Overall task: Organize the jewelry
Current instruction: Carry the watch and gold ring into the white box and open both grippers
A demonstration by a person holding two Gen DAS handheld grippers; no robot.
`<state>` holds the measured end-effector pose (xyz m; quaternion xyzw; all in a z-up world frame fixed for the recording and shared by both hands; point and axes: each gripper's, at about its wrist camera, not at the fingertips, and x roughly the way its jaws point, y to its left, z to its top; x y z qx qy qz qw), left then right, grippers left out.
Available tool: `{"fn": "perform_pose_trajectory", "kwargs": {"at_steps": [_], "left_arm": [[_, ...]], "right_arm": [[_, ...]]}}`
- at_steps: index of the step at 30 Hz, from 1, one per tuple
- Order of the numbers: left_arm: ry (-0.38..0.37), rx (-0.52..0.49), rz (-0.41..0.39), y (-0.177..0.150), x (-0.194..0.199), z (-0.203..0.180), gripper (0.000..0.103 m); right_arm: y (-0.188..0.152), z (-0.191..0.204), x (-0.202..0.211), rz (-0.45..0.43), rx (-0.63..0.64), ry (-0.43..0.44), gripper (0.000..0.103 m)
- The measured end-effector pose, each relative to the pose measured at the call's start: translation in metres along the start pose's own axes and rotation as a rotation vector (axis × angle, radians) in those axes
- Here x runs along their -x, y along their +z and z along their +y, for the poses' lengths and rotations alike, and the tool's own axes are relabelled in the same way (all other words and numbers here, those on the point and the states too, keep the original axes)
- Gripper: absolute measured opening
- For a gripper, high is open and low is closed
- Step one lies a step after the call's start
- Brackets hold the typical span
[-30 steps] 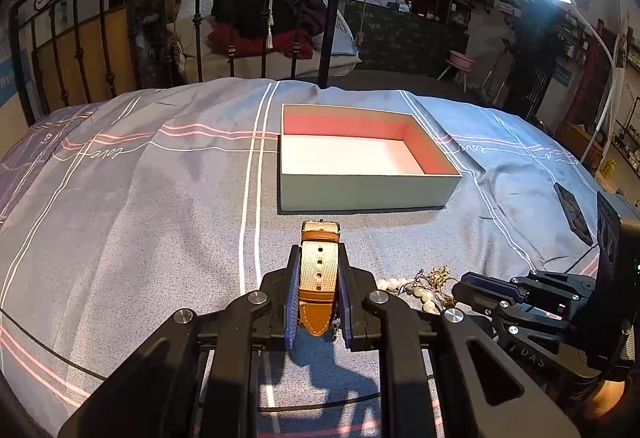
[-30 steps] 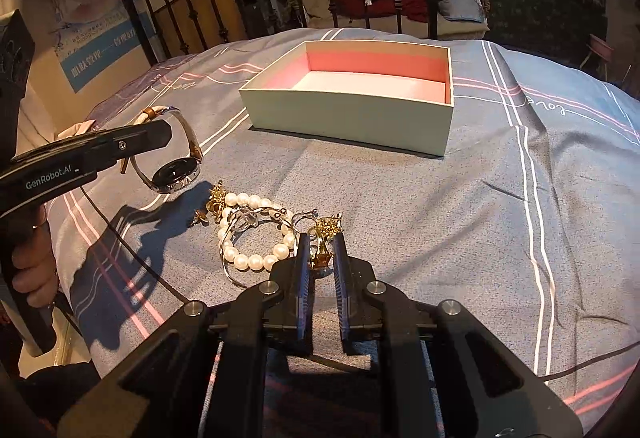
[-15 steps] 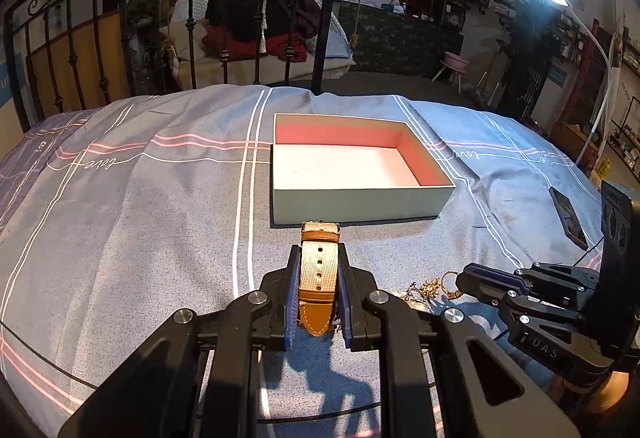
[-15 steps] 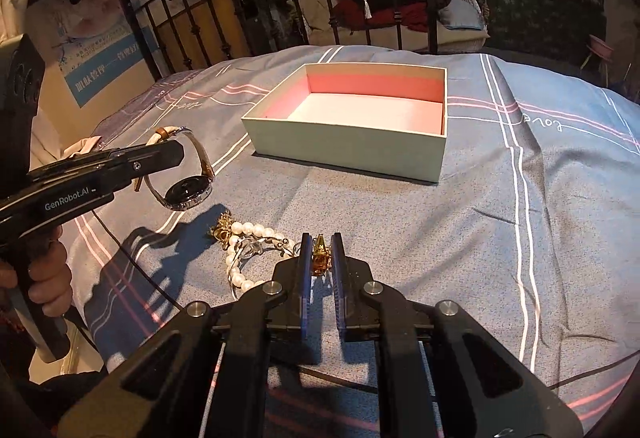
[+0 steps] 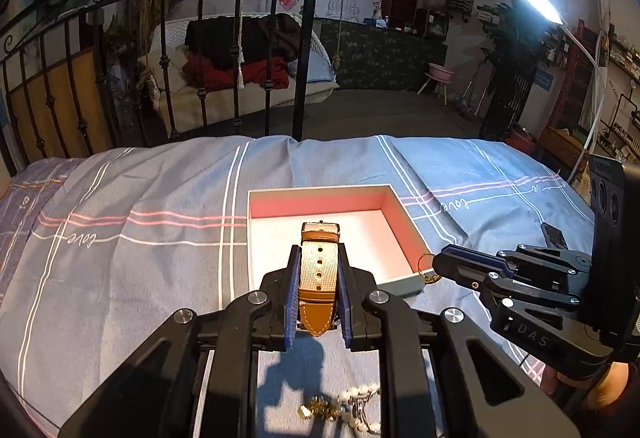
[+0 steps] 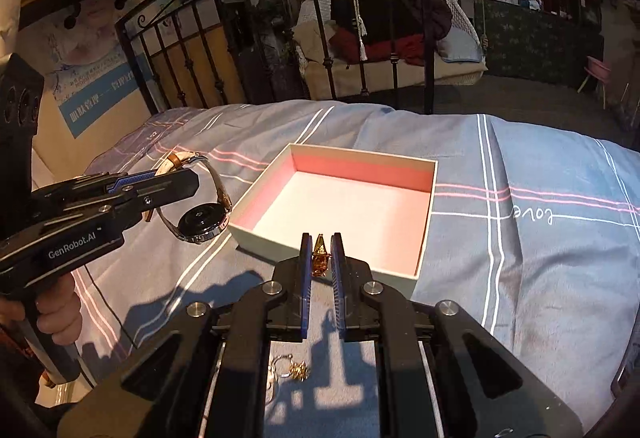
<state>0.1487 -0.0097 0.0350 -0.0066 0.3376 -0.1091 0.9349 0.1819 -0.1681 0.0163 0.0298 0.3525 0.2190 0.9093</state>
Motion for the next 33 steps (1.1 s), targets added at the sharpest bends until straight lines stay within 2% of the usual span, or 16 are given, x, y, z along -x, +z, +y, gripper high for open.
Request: {"fn": "perform_pose_trajectory", "kwargs": {"at_steps": [6, 11, 22, 33], "left_arm": [[0.012, -0.004, 0.039, 0.037, -0.034, -0.001, 0.016], [0.024, -0.002, 0.104, 0.048, -0.068, -0.002, 0.016], [0.032, 0.030, 0.268, 0.029, -0.131, 0.008, 0.016], [0.043, 0.028, 0.327, 0.013, -0.148, 0.016, 0.016]], "right_arm": [[0.031, -0.023, -0.034, 0.027, -0.056, -0.012, 0.010], [0.040, -0.031, -0.059, 0.061, -0.071, -0.028, 0.010], [0.032, -0.036, -0.104, 0.166, -0.053, -0.059, 0.010], [0.015, -0.034, -0.128, 0.229, -0.039, -0.068, 0.010]]}}
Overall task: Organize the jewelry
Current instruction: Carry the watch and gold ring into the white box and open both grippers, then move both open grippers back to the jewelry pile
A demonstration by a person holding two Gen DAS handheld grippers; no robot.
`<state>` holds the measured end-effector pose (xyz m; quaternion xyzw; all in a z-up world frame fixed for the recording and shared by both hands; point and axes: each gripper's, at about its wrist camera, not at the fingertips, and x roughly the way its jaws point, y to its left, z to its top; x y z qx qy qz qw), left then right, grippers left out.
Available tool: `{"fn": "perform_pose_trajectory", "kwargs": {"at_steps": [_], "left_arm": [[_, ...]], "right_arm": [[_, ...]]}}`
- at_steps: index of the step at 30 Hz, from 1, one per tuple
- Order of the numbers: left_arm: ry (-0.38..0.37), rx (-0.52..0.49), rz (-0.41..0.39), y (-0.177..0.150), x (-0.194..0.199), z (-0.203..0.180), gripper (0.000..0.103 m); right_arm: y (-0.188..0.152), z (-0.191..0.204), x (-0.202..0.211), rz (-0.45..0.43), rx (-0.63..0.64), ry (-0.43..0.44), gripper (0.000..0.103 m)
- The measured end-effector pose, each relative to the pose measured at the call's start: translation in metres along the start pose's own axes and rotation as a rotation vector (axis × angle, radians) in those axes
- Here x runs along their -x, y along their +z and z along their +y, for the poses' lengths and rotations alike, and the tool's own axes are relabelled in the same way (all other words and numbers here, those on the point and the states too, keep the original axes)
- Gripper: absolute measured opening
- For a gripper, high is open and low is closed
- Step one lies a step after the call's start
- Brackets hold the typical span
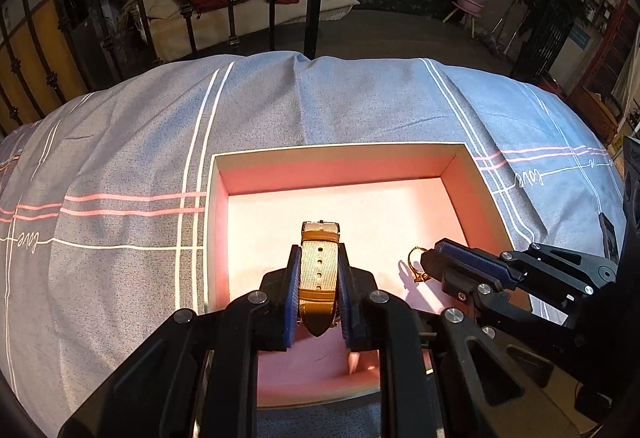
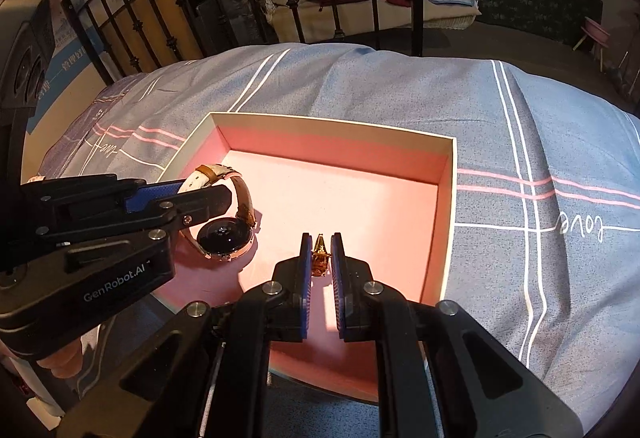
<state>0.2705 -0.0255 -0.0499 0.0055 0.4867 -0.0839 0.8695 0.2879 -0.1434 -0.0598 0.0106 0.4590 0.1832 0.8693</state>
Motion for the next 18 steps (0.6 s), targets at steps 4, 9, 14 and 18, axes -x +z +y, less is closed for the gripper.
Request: {"fn": "perform_pose_trajectory", "kwargs": {"at_steps": [4, 9, 14, 18], "left_arm": [[0.009, -0.011, -0.012, 0.000, 0.004, -0.003, 0.019], [-0.013, -0.004, -0.102, 0.000, 0.041, 0.003, 0.059], [-0.017, -0.046, -0.191, -0.027, 0.092, 0.006, 0.072], [-0.049, -0.044, -0.206, -0.075, 0.111, 0.011, 0.080]], "right_arm": [[-0.005, 0.003, 0.002, -0.004, 0.022, -0.012, 0.010], [-0.010, 0.001, 0.036, -0.110, 0.009, -0.058, 0.069], [-0.034, -0.001, 0.102, -0.275, -0.032, -0.123, 0.093], [-0.075, -0.001, 0.128, -0.276, -0.059, -0.101, 0.096]]}}
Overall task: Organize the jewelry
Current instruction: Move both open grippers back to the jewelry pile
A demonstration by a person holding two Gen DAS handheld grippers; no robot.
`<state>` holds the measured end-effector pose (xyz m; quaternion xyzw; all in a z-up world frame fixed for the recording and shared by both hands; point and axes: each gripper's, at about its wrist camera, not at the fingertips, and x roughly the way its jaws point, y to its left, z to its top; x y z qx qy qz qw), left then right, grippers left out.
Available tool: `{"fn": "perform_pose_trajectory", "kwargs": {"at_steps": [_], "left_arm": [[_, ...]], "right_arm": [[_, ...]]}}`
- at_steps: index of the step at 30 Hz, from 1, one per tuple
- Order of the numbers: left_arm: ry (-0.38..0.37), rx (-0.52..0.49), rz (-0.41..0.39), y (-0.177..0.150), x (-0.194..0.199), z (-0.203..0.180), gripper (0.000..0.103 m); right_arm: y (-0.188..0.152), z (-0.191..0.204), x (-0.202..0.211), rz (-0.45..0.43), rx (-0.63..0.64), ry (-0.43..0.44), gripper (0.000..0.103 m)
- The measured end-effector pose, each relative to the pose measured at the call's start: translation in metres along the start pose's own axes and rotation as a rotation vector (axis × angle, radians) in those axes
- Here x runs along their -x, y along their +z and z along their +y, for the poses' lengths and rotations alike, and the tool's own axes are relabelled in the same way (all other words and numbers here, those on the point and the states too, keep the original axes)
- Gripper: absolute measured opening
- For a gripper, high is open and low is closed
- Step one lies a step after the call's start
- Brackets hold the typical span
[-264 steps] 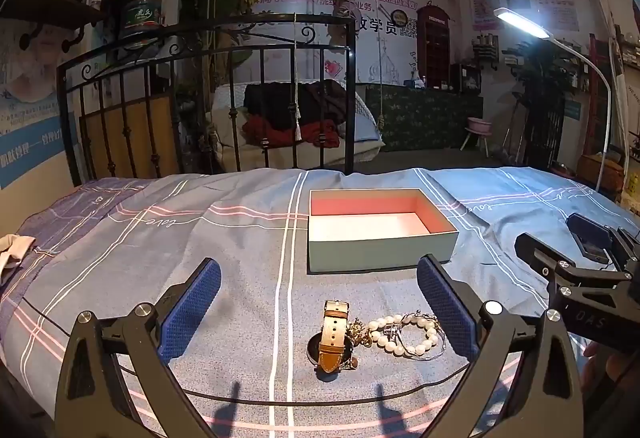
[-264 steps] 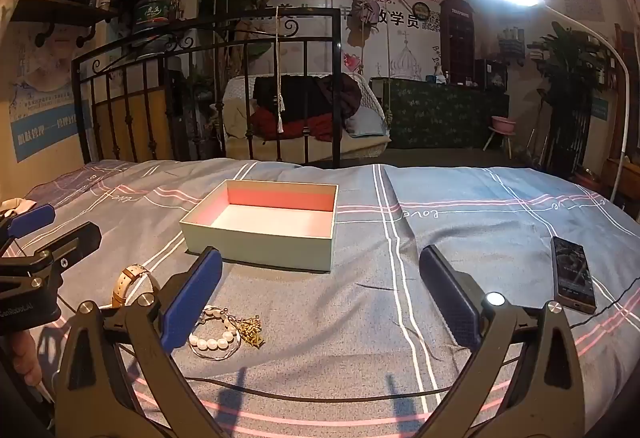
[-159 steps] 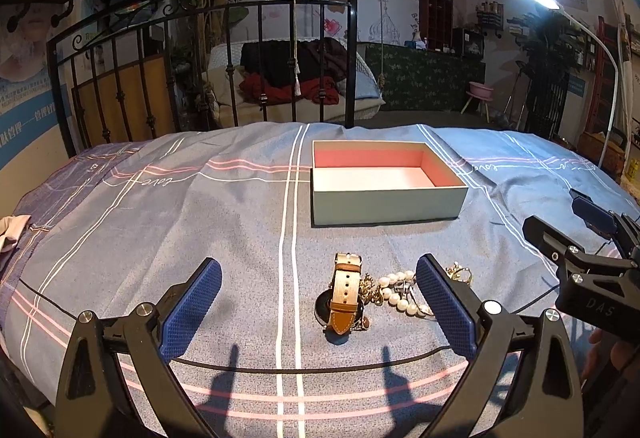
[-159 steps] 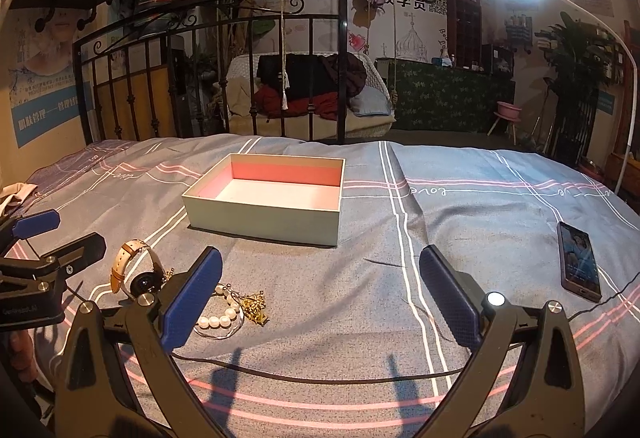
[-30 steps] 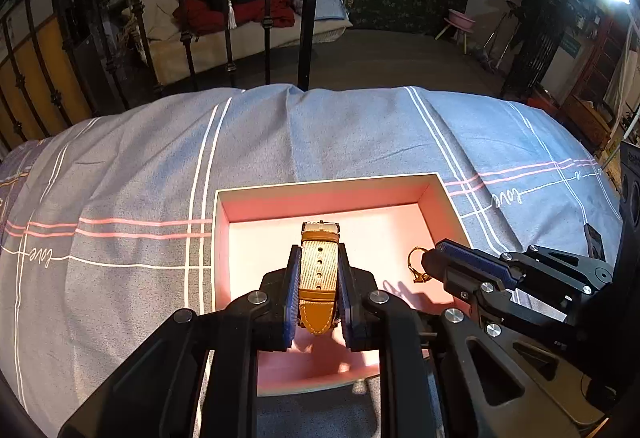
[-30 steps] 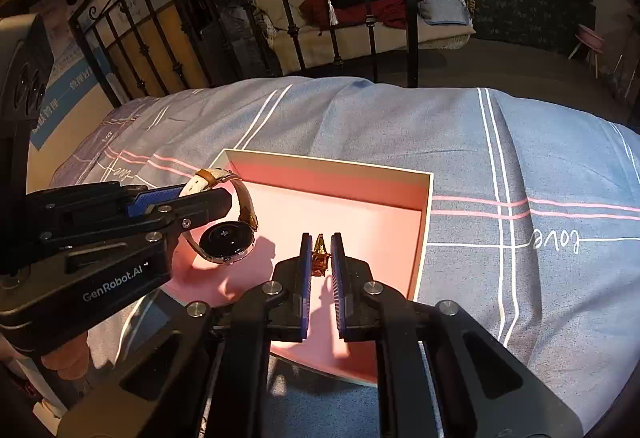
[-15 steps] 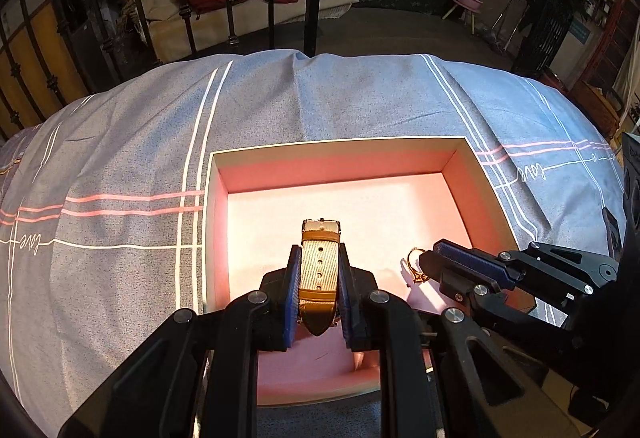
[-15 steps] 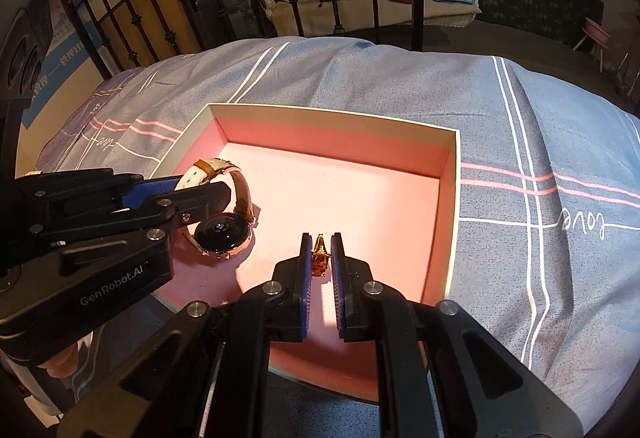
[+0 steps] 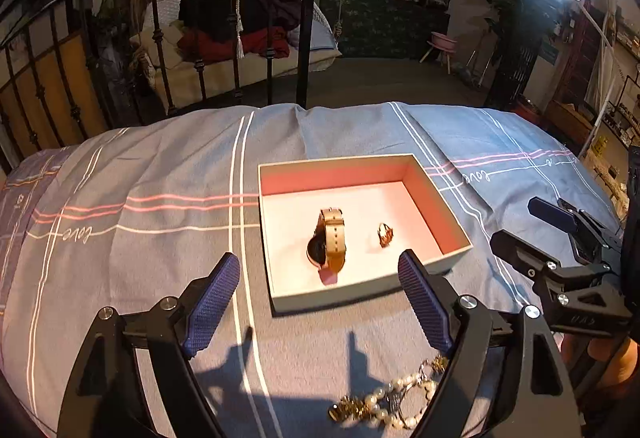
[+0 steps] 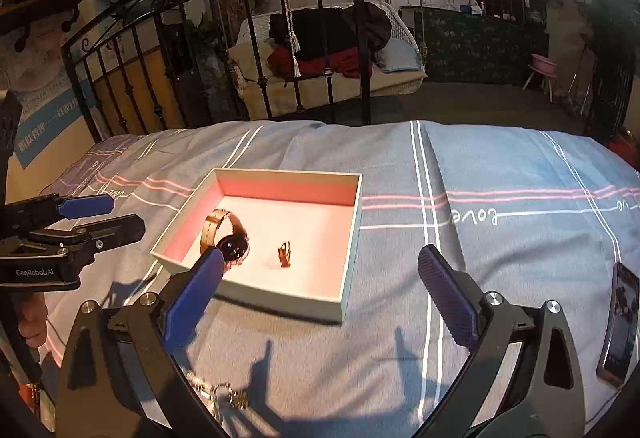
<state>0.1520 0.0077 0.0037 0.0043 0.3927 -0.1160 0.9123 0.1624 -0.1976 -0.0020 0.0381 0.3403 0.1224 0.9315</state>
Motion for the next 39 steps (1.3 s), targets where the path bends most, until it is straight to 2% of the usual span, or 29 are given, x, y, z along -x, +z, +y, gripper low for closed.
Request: {"fn": "perform_pose_trajectory", "kwargs": {"at_steps": [2, 7, 10, 12, 15, 17, 19, 26, 28, 30, 33, 36, 39], "left_arm": [[-0.009, 0.030, 0.005, -0.025, 0.008, 0.002, 0.080], [-0.020, 0.106, 0.066, -0.083, 0.011, 0.009, 0.075], [-0.032, 0.098, 0.091, -0.105, 0.011, 0.008, 0.072], [-0.014, 0.064, 0.109, -0.113, 0.009, 0.004, 0.071], [0.016, 0.037, 0.123, -0.117, 0.003, 0.003, 0.065], [0.029, 0.028, 0.129, -0.116, 0.000, 0.004, 0.061], [0.024, 0.017, 0.135, -0.114, -0.003, 0.003, 0.060], [0.018, -0.064, 0.144, -0.107, -0.018, -0.005, 0.057], [0.017, -0.072, 0.137, -0.106, -0.021, -0.005, 0.050], [0.025, -0.073, 0.127, -0.107, -0.022, -0.005, 0.037], [0.016, -0.091, 0.114, -0.107, -0.021, -0.007, 0.024], [0.006, -0.090, 0.105, -0.109, -0.019, -0.006, 0.015], [-0.005, -0.084, 0.104, -0.109, -0.019, -0.005, 0.015]], "right_arm": [[-0.023, 0.003, 0.010, 0.023, -0.003, 0.020, 0.096], [-0.078, 0.028, 0.015, 0.112, -0.012, 0.142, 0.096], [-0.096, 0.049, 0.010, 0.155, 0.037, 0.173, 0.096], [-0.102, 0.058, 0.005, 0.178, 0.053, 0.189, 0.096], [-0.105, 0.068, -0.001, 0.193, 0.079, 0.187, 0.095], [-0.107, 0.071, -0.003, 0.204, 0.101, 0.187, 0.092], [-0.107, 0.073, -0.007, 0.213, 0.112, 0.179, 0.087], [-0.106, 0.073, -0.012, 0.219, 0.114, 0.184, 0.084], [-0.106, 0.073, -0.014, 0.221, 0.118, 0.183, 0.084], [-0.105, 0.074, -0.015, 0.222, 0.127, 0.178, 0.084], [-0.105, 0.075, -0.015, 0.222, 0.129, 0.177, 0.084], [-0.106, 0.076, -0.015, 0.223, 0.130, 0.175, 0.084], [-0.105, 0.077, -0.016, 0.225, 0.136, 0.171, 0.084]]}}
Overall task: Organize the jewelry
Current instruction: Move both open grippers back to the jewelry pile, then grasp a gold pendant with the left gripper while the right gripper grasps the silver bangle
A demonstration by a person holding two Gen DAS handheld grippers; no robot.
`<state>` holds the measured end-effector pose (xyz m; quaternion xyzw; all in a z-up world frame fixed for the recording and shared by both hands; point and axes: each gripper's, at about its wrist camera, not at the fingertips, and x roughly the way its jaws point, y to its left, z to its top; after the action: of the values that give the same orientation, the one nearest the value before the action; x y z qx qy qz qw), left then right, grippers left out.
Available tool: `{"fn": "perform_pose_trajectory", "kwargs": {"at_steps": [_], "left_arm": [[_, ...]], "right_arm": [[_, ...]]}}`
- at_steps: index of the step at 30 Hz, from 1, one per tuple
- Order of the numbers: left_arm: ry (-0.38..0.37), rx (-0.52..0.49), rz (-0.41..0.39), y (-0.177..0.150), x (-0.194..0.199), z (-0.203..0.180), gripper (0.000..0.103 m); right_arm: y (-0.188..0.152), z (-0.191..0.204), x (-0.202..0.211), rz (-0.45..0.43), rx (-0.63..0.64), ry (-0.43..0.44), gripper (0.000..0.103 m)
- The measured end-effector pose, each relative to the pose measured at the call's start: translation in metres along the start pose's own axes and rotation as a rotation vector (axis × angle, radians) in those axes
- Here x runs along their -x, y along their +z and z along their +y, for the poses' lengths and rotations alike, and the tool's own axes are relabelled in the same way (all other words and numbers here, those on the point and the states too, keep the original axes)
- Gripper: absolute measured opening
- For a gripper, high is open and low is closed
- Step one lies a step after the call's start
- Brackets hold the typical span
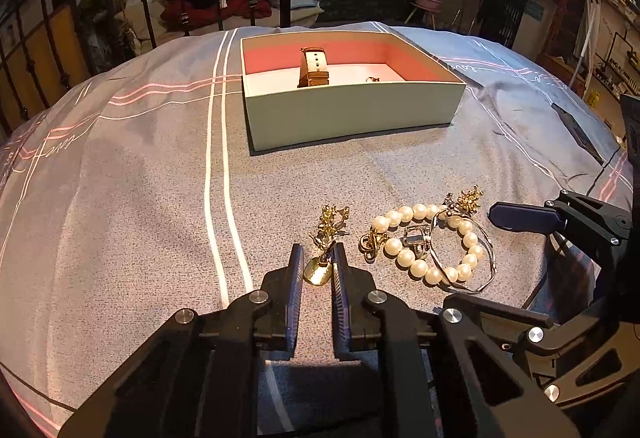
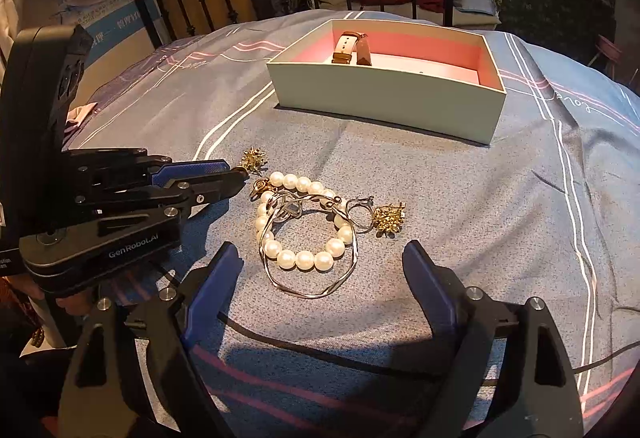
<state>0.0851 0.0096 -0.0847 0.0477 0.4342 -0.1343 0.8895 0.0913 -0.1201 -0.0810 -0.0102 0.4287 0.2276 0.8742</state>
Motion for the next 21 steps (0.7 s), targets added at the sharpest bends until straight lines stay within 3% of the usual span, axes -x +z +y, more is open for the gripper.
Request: {"fn": "perform_pose_trajectory", "kwargs": {"at_steps": [8, 14, 16, 21], "left_arm": [[-0.011, -0.004, -0.005, -0.0039, 0.0025, 0.0001, 0.015], [-0.010, -0.003, -0.007, -0.0039, 0.0030, -0.0003, 0.014], [-0.013, 0.002, -0.004, -0.0034, 0.0031, 0.0001, 0.014], [-0.026, 0.024, -0.004, -0.0023, 0.0050, 0.0032, 0.014]], "right_arm": [[0.0013, 0.0036, -0.0025, 0.007, 0.009, 0.003, 0.083], [0.0017, 0.0043, -0.0040, 0.000, 0.021, 0.005, 0.055], [0.0013, 0.0018, -0.0034, -0.002, 0.017, 0.017, 0.051], [-0.0005, 0.0035, -0.0010, -0.015, 0.022, 0.019, 0.050]]}}
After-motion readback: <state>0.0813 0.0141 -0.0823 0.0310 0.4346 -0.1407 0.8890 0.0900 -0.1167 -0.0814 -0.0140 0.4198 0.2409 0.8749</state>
